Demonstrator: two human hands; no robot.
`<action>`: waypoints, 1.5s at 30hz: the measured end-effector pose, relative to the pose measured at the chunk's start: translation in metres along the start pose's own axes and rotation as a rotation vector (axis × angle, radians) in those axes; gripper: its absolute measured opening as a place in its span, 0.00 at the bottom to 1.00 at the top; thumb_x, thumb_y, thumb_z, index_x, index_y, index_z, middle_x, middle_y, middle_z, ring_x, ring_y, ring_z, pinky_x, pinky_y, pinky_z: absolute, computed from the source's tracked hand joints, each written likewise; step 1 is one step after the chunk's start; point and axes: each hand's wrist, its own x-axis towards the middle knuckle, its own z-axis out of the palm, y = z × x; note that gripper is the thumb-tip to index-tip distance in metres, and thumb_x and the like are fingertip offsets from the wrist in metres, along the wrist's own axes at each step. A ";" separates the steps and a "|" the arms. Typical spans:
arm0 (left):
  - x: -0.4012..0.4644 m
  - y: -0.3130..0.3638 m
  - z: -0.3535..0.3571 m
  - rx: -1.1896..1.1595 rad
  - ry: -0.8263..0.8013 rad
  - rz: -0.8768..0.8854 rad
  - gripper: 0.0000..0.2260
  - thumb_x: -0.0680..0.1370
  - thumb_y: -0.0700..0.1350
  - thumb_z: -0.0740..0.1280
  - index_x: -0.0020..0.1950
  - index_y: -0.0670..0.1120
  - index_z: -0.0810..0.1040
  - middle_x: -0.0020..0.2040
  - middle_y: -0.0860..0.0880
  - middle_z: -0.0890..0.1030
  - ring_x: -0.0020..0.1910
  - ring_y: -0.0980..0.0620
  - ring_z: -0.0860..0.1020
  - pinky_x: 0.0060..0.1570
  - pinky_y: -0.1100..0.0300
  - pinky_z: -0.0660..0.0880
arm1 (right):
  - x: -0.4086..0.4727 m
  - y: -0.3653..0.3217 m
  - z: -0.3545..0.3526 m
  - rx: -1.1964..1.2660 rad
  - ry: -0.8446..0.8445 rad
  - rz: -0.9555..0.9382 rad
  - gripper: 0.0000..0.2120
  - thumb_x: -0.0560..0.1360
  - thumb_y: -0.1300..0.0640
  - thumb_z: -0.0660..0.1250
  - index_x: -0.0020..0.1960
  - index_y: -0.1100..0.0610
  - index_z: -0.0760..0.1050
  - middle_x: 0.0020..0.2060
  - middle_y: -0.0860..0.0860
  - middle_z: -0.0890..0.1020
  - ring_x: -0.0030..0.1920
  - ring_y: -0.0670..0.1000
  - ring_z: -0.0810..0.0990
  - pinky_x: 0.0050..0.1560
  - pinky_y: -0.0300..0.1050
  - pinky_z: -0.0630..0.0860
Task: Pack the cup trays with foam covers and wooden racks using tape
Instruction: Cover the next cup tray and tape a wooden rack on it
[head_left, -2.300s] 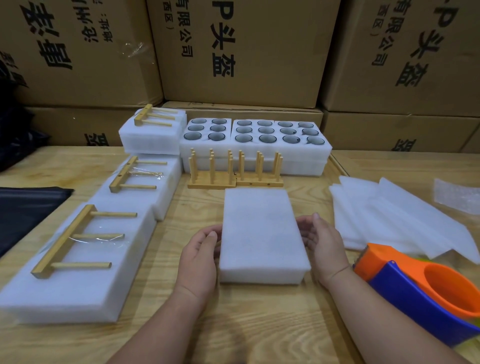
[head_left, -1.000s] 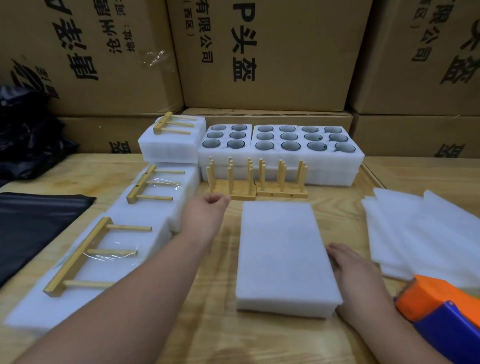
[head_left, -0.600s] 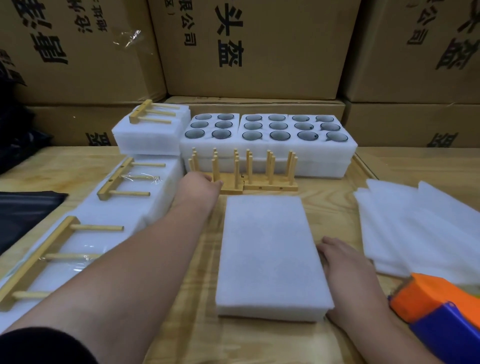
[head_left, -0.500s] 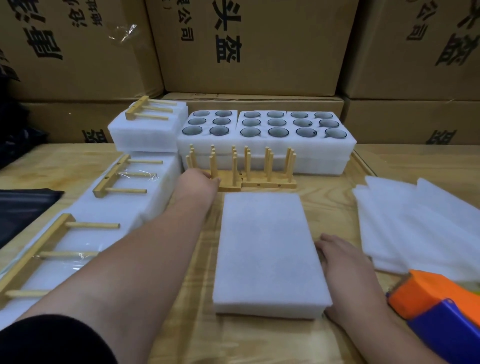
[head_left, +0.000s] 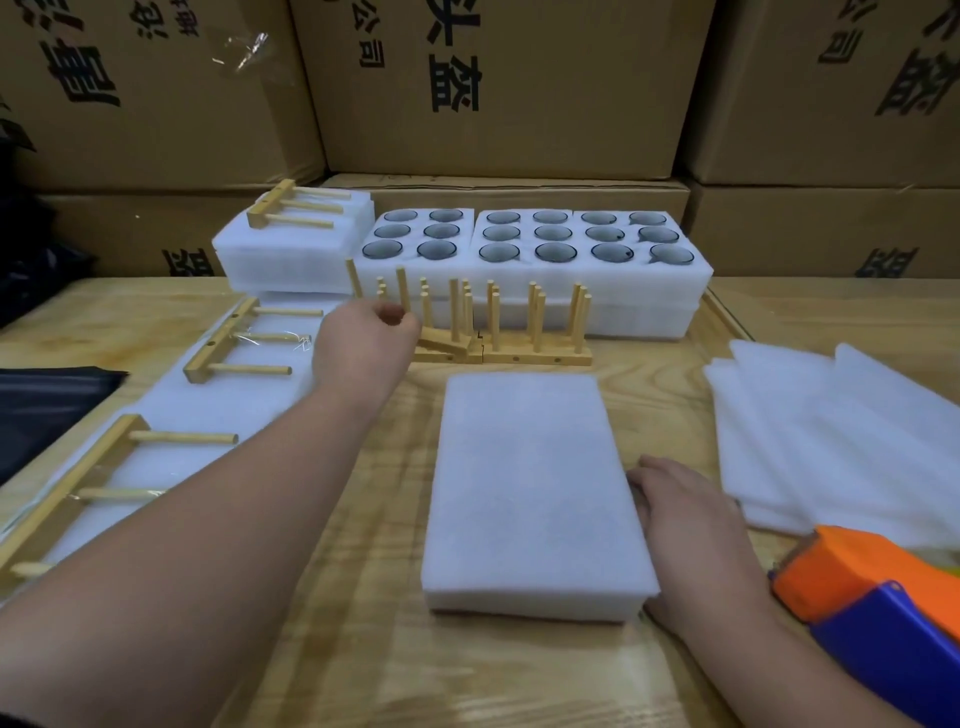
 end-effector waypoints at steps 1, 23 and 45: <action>-0.001 0.006 -0.007 -0.028 0.022 0.005 0.06 0.72 0.54 0.67 0.43 0.55 0.83 0.38 0.57 0.83 0.43 0.52 0.81 0.43 0.58 0.77 | 0.000 0.000 0.000 0.006 -0.003 0.004 0.15 0.82 0.52 0.59 0.66 0.47 0.76 0.73 0.44 0.71 0.75 0.46 0.66 0.68 0.46 0.65; -0.075 0.084 -0.050 0.605 -0.533 0.771 0.08 0.73 0.53 0.65 0.45 0.58 0.83 0.43 0.56 0.83 0.46 0.54 0.78 0.38 0.57 0.78 | -0.001 -0.003 -0.003 0.092 0.004 0.040 0.15 0.81 0.53 0.58 0.64 0.49 0.78 0.72 0.46 0.74 0.73 0.49 0.68 0.69 0.50 0.66; -0.114 0.004 -0.045 -0.462 -0.295 0.047 0.13 0.77 0.56 0.64 0.60 0.67 0.78 0.60 0.64 0.80 0.54 0.69 0.77 0.58 0.69 0.72 | 0.000 0.000 0.001 0.110 0.019 0.031 0.16 0.81 0.52 0.58 0.64 0.48 0.78 0.68 0.45 0.77 0.71 0.49 0.71 0.68 0.50 0.68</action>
